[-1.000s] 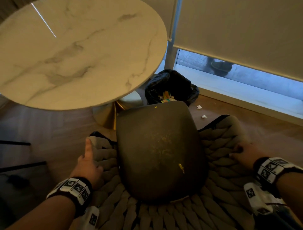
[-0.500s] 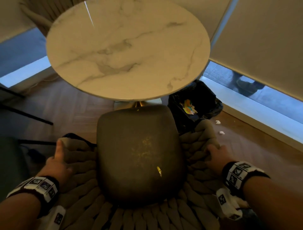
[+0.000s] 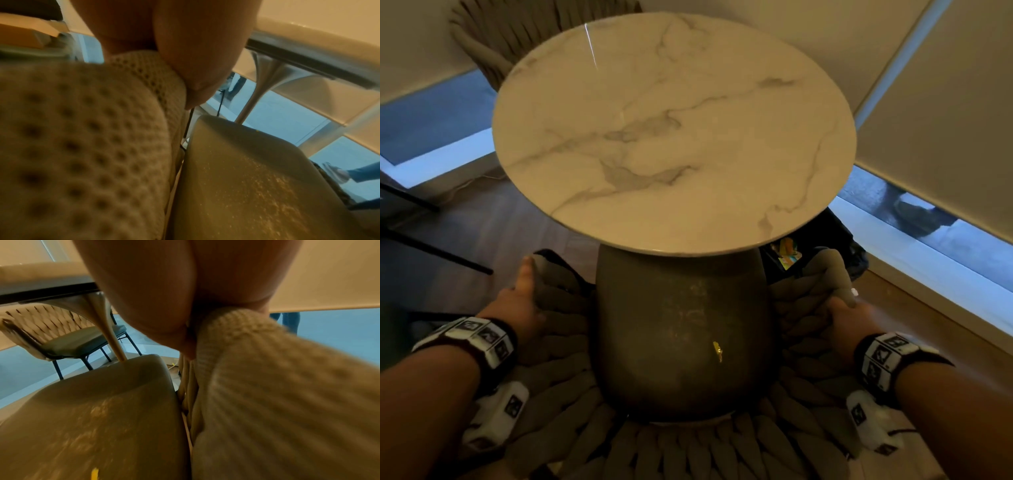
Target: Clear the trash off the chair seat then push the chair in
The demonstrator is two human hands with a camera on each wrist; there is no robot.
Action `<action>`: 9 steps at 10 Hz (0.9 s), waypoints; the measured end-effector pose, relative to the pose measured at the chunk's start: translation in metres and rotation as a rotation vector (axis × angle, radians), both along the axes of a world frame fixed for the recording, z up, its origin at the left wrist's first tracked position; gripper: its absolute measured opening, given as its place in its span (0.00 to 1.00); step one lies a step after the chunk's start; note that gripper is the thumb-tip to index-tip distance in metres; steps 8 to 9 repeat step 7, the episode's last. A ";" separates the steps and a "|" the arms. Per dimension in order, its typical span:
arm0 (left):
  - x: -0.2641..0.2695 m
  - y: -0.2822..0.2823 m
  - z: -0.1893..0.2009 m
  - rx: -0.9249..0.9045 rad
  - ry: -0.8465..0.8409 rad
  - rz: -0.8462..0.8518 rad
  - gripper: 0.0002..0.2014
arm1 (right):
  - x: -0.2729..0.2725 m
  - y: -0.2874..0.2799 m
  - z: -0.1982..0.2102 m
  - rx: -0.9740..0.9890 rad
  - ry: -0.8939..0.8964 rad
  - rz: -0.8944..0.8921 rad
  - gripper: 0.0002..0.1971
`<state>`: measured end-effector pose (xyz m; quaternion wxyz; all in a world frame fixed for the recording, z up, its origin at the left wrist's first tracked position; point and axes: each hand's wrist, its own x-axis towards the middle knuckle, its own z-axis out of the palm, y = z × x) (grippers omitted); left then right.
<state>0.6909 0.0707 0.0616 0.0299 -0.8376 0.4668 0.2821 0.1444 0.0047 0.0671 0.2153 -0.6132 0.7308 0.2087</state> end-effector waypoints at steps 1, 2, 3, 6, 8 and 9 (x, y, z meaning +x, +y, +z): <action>0.004 -0.004 -0.005 0.013 -0.030 -0.027 0.57 | 0.003 -0.009 0.003 0.039 0.067 0.040 0.16; 0.006 -0.003 -0.009 0.028 -0.005 -0.014 0.58 | 0.004 -0.009 -0.004 0.017 0.065 0.039 0.19; 0.010 -0.005 -0.014 -0.008 -0.017 -0.020 0.59 | 0.003 -0.011 -0.005 0.041 0.034 0.054 0.22; -0.001 -0.014 0.012 0.111 0.074 -0.018 0.64 | -0.004 0.009 0.018 -0.014 -0.109 -0.015 0.18; 0.006 0.011 0.032 0.255 0.075 -0.220 0.67 | -0.007 0.048 0.032 -0.033 -0.213 -0.070 0.25; 0.006 0.011 0.032 0.255 0.075 -0.220 0.67 | -0.007 0.048 0.032 -0.033 -0.213 -0.070 0.25</action>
